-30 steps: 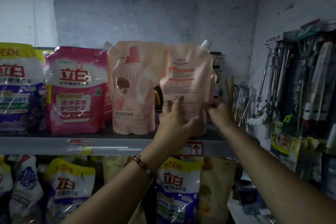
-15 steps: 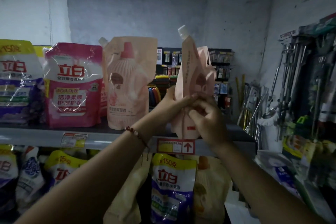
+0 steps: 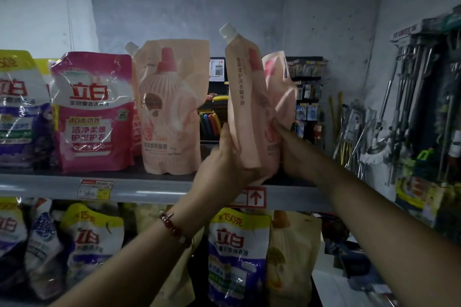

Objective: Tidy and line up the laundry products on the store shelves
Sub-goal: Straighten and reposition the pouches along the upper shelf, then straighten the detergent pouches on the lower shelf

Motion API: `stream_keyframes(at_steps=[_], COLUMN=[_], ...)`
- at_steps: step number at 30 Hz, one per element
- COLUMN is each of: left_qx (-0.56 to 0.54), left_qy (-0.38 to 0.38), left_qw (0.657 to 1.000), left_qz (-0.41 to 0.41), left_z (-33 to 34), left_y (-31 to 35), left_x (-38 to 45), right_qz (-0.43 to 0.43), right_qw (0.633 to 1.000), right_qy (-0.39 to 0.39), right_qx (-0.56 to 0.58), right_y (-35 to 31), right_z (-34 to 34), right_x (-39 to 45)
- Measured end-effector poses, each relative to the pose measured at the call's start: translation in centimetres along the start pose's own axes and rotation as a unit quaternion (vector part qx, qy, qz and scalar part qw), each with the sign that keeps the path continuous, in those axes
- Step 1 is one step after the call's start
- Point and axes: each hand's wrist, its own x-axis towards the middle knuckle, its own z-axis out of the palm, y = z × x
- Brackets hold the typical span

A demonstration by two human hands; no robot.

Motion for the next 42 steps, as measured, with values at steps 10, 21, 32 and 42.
stream_keyframes(at_steps=[10,21,32,42], left_qx=[-0.027,-0.055,0.213,0.226], left_qy=[-0.114,-0.09,0.101,-0.067], left_qw=[0.992,0.994,0.967,0.972], left_qz=[0.038,-0.008,0.092,-0.017], left_z=[-2.7,-0.3,1.7,10.9], left_y=[-2.2,-2.5,-3.2,-12.7], left_x=[3.2,3.4,-2.0,-20.5], right_qz=[-0.015,-0.123,-0.206,-0.102], right_qw=[0.969,0.904,0.76,0.837], right_qy=[0.018,0.133,0.193,0.04], right_qx=[-0.244,-0.387,-0.585,-0.536], right_y=[-0.9,0.5,3.2,21.7], right_z=[-3.4,-3.5,-3.0,-1.7], right_x=[-2.4,-3.3,-5.5,-16.0])
